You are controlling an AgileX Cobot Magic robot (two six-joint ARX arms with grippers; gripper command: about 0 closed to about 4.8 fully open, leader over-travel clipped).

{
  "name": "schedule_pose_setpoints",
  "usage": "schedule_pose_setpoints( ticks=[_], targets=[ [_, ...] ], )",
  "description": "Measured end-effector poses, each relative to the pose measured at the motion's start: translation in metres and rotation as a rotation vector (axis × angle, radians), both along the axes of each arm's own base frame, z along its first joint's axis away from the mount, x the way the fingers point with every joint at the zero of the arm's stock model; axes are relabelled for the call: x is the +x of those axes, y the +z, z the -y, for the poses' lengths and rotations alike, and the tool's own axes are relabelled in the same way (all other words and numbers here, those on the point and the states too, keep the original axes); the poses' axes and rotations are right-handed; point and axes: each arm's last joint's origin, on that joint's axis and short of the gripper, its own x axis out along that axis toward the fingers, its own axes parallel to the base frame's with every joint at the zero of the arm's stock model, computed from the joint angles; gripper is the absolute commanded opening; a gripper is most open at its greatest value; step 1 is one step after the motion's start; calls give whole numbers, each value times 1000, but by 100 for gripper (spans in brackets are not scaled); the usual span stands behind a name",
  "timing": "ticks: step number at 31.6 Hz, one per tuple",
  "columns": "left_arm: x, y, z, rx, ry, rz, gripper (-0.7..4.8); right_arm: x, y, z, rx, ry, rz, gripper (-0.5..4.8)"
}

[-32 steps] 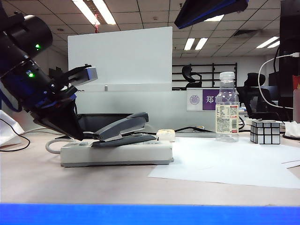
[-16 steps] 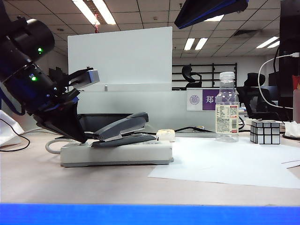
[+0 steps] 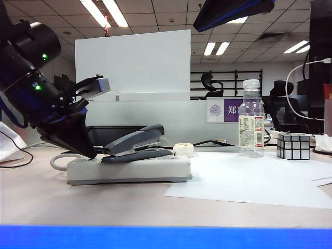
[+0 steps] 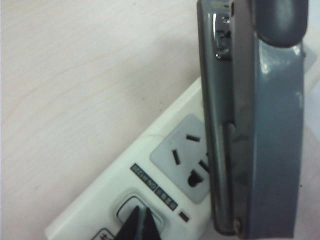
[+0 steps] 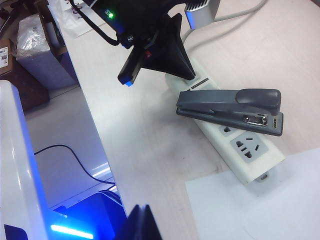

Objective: Press the button on the power strip.

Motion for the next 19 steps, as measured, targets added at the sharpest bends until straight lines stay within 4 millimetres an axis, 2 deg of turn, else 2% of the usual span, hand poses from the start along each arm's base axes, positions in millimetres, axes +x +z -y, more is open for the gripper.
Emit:
schedule_pose_setpoints(
  ticks=[19],
  targets=[
    [5,-8,2,-30,-20,-35,-5,0,0,0,0,0,0,0]
  ],
)
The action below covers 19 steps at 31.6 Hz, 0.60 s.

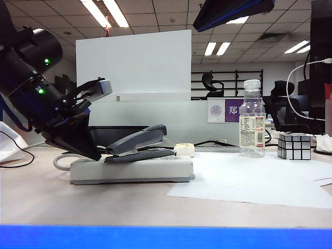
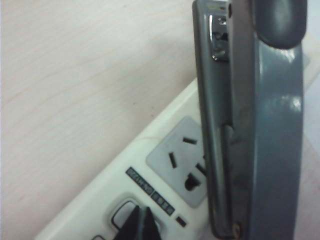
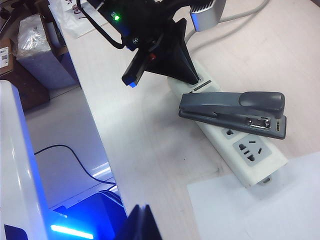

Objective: Press the button on the power strip.

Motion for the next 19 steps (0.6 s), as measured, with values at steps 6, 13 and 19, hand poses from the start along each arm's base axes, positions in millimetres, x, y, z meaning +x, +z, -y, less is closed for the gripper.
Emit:
schedule_pose_setpoints(
  ticks=[6,13,19],
  targets=[
    [-1,5,0,5,7,8,-5,0,0,0,0,0,0,0],
    [-8,28,-2,-12,12,87,-5,0,0,0,0,0,0,0],
    [-12,40,-3,-35,26,121,-5,0,0,0,0,0,0,0]
  ],
)
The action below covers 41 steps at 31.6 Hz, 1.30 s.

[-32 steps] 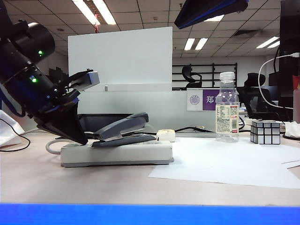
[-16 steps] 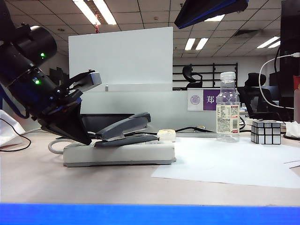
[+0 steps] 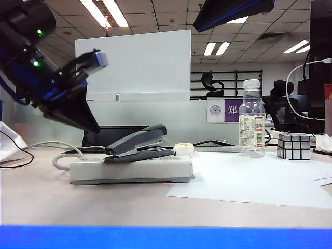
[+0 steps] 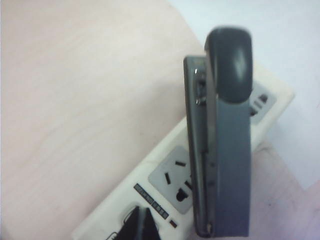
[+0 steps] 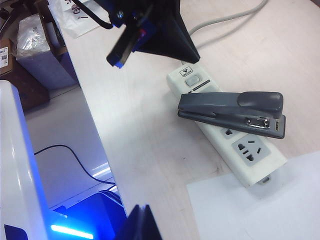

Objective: Press the button on the power strip.

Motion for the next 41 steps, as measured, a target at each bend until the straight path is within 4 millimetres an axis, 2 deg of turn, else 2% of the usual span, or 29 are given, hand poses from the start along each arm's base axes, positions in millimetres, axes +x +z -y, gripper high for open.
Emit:
schedule_pose_setpoints(
  ticks=[14,19,26,31,37,41],
  targets=[
    [-3,14,-1,-31,20,45,-5,0,0,0,0,0,0,0],
    [-14,36,-6,-27,55,114,-5,-4,5,3,14,-1,21,0],
    [-49,80,-19,-26,127,241,-5,-18,24,14,55,-44,131,0],
    [-83,111,-31,-37,183,352,-5,-31,37,26,68,-102,209,0],
    [-123,140,-45,-111,232,477,-5,-46,50,40,111,-144,272,0],
    [-148,150,-54,-118,288,531,-5,-62,60,52,165,-159,315,0]
  ],
)
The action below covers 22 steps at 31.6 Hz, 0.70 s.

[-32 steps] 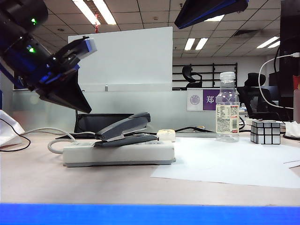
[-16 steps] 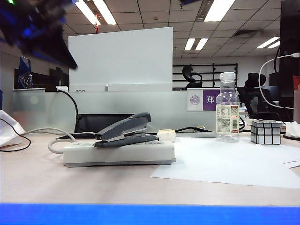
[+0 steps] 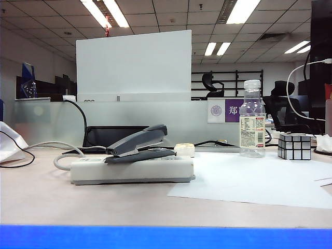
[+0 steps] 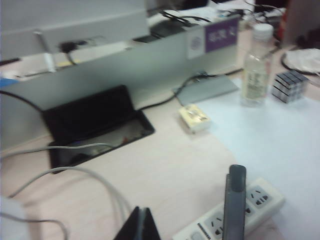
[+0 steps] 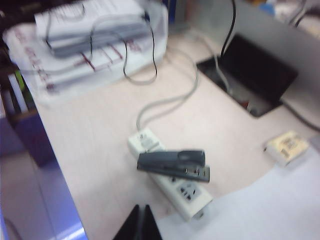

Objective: Press the button on the power strip.

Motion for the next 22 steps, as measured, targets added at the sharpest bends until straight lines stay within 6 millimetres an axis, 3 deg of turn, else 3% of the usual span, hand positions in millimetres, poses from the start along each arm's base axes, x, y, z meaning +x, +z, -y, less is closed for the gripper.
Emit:
schedule_pose_setpoints(
  ticks=[10,17,22],
  targets=[
    [-73,10,-26,-33,120,121,-5,-40,15,31,62,-128,115,0],
    [-106,-1,-39,-41,184,95,-5,-55,-1,41,65,-136,66,0],
    [-126,-21,-46,-81,222,131,-5,-74,-17,53,127,-146,91,0]
  ],
)
